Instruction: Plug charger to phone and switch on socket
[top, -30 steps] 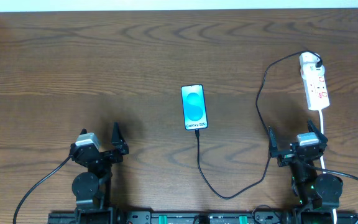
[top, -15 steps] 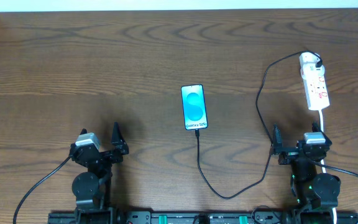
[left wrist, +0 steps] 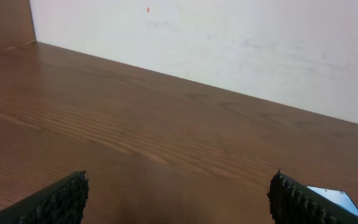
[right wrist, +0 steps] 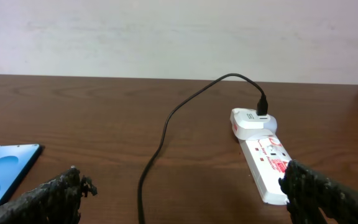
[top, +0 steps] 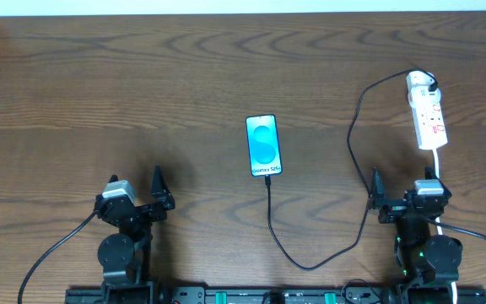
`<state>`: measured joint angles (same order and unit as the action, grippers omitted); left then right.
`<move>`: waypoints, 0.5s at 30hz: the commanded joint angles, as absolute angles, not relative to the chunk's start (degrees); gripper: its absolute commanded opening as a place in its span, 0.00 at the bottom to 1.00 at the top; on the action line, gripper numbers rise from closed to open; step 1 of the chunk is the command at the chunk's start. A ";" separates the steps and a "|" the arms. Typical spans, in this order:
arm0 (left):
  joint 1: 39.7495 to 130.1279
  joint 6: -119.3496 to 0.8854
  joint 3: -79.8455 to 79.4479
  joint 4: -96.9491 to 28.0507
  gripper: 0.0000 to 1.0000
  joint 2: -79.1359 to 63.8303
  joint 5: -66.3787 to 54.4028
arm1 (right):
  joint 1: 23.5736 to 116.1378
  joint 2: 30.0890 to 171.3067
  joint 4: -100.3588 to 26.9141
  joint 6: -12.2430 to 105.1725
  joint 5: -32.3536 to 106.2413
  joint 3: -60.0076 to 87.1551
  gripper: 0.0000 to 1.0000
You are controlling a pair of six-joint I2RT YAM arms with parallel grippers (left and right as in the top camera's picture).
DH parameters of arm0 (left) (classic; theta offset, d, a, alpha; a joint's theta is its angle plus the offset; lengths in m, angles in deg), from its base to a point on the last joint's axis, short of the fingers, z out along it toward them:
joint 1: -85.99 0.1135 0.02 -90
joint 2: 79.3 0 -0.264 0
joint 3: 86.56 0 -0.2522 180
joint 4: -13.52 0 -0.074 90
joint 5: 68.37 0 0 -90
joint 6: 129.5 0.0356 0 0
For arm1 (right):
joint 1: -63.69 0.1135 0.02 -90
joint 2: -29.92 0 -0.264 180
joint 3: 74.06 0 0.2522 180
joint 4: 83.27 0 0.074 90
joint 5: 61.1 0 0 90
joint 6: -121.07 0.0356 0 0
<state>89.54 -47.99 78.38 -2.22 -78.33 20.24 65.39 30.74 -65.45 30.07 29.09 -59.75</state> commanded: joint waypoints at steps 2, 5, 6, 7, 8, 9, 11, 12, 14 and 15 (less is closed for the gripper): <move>89.80 -46.83 79.43 -4.34 0.92 -78.66 20.79 | 65.67 30.22 -65.30 30.82 28.39 -60.01 0.99; 89.80 -46.83 79.45 -4.34 0.92 -78.66 20.79 | 65.67 30.22 -65.32 30.82 28.39 -60.01 0.99; 89.80 -46.83 79.43 -4.34 0.92 -78.66 20.79 | 65.67 30.22 -65.30 30.82 28.39 -60.01 0.99; 89.80 -46.83 79.43 -4.34 0.93 -78.66 20.79 | 65.67 30.22 -65.30 30.82 28.39 -60.01 0.99; 89.78 -46.83 79.43 -4.34 0.92 -78.66 20.79 | 65.67 30.22 -65.30 30.82 28.39 -60.01 0.99; 89.80 -46.83 79.43 -4.34 0.92 -78.66 20.79 | 65.67 30.22 -65.30 30.82 28.39 -60.01 0.99; 89.78 -46.83 79.45 -4.34 0.92 -78.66 20.79 | 65.67 30.22 -65.30 30.82 28.39 -60.01 0.99; 89.78 -46.83 79.43 -4.34 0.93 -78.66 20.79 | 65.67 30.22 -65.30 30.82 28.39 -60.01 0.99; 89.80 -46.83 79.43 -4.34 0.92 -78.66 20.79 | 65.67 30.22 -65.30 30.82 28.39 -60.01 0.99; 89.80 -46.83 79.43 -4.34 0.92 -78.66 20.79 | 65.67 30.22 -65.32 30.82 28.39 -60.01 0.99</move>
<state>89.54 -47.99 78.38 -2.22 -78.33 20.24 65.39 30.74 -65.45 30.27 29.06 -59.75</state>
